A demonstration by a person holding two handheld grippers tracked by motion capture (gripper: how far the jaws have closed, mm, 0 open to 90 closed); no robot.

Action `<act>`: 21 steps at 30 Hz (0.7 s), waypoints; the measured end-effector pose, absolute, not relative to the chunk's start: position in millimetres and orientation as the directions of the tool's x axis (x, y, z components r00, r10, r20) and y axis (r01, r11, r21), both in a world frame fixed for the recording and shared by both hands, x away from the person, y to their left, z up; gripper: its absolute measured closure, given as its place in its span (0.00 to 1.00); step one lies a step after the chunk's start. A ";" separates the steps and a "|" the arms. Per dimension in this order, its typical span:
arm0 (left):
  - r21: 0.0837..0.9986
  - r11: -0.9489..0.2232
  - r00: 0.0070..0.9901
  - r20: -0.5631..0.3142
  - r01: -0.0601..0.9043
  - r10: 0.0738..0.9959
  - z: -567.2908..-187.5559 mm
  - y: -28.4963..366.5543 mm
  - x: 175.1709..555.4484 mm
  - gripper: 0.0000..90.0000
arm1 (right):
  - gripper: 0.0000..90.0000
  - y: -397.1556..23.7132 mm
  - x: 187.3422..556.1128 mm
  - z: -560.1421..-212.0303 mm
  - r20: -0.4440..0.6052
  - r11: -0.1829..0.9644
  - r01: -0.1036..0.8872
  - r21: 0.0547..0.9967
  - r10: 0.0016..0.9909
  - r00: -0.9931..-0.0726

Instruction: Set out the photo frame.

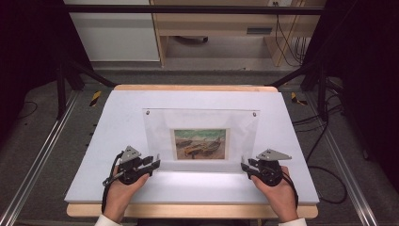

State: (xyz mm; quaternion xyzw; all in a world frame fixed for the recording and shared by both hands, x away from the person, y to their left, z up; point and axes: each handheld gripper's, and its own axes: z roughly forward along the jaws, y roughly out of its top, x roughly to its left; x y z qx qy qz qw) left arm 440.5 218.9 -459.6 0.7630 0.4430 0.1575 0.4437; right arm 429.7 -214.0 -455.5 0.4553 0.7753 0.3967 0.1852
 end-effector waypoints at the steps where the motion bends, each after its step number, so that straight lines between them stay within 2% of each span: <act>1: 0.816 -0.216 0.558 -0.151 0.536 0.816 -459.7 218.9 440.5 0.67 | 0.69 -213.8 429.4 -455.5 0.075 0.270 0.561 0.783 0.853 -0.516; 21: 0.810 -0.233 0.559 -0.136 0.538 0.818 -461.3 216.7 438.5 0.65 | 0.69 -212.6 426.4 -457.4 0.066 0.284 0.567 0.774 0.854 -0.517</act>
